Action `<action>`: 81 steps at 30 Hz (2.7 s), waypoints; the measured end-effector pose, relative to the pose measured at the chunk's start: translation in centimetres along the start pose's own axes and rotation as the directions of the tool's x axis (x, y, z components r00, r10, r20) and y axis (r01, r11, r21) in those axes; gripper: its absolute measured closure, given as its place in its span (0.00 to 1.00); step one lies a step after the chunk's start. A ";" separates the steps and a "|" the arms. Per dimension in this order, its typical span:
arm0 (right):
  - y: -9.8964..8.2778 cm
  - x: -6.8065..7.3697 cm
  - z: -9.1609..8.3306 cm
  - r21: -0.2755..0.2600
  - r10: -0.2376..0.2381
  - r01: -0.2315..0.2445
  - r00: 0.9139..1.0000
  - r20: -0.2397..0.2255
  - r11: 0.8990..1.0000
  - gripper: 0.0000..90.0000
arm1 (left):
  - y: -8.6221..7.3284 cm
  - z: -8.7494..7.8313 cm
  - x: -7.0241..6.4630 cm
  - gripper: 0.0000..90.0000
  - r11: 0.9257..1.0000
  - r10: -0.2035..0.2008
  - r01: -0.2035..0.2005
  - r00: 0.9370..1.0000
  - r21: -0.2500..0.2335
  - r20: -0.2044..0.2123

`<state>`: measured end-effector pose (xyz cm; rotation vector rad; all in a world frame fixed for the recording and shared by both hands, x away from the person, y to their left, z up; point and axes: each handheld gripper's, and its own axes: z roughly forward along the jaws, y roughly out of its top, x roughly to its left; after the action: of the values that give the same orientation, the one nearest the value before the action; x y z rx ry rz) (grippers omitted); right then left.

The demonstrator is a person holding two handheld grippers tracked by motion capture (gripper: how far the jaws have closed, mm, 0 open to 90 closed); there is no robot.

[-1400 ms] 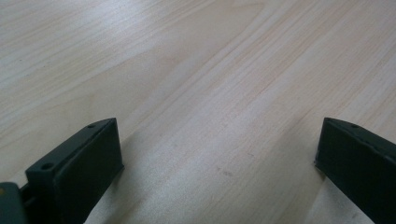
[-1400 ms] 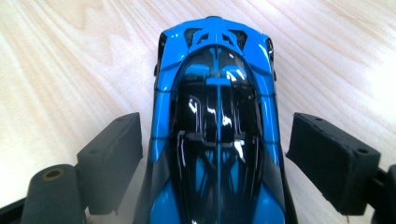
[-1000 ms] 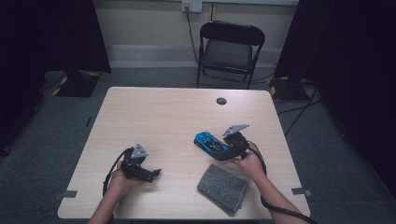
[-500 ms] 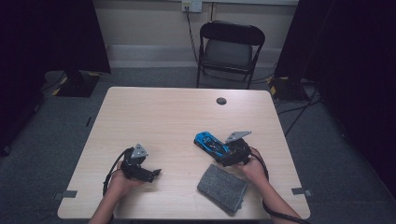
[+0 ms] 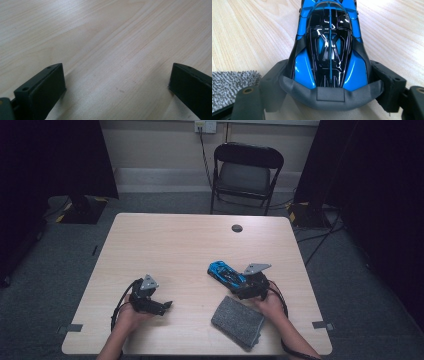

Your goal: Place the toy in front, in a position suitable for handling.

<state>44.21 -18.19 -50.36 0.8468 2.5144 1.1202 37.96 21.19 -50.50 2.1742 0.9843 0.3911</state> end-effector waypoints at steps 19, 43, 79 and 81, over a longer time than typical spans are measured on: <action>0.0 0.0 0.0 -0.002 0.003 -0.003 1.000 0.002 1.000 0.26 | 1.2 -0.9 -1.7 0.32 0.998 0.033 -0.027 0.995 -0.058 0.089; 0.0 0.0 0.0 -0.003 0.005 -0.005 1.000 0.002 1.000 0.26 | 7.4 0.8 -12.1 0.52 0.982 0.189 -0.166 0.909 -0.096 0.370; 0.0 0.0 0.0 -0.002 0.003 -0.003 1.000 0.003 1.000 0.26 | 9.2 6.3 -18.8 0.61 0.942 0.299 -0.334 0.880 0.033 0.369; 0.0 0.0 0.0 -0.002 0.003 -0.003 1.000 0.003 1.000 0.26 | 9.2 6.3 -18.6 0.66 0.943 0.294 -0.330 0.883 0.039 0.367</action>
<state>44.23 -18.20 -50.38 0.8515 2.5103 1.1217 33.77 0.04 -48.12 2.3916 0.4596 0.0832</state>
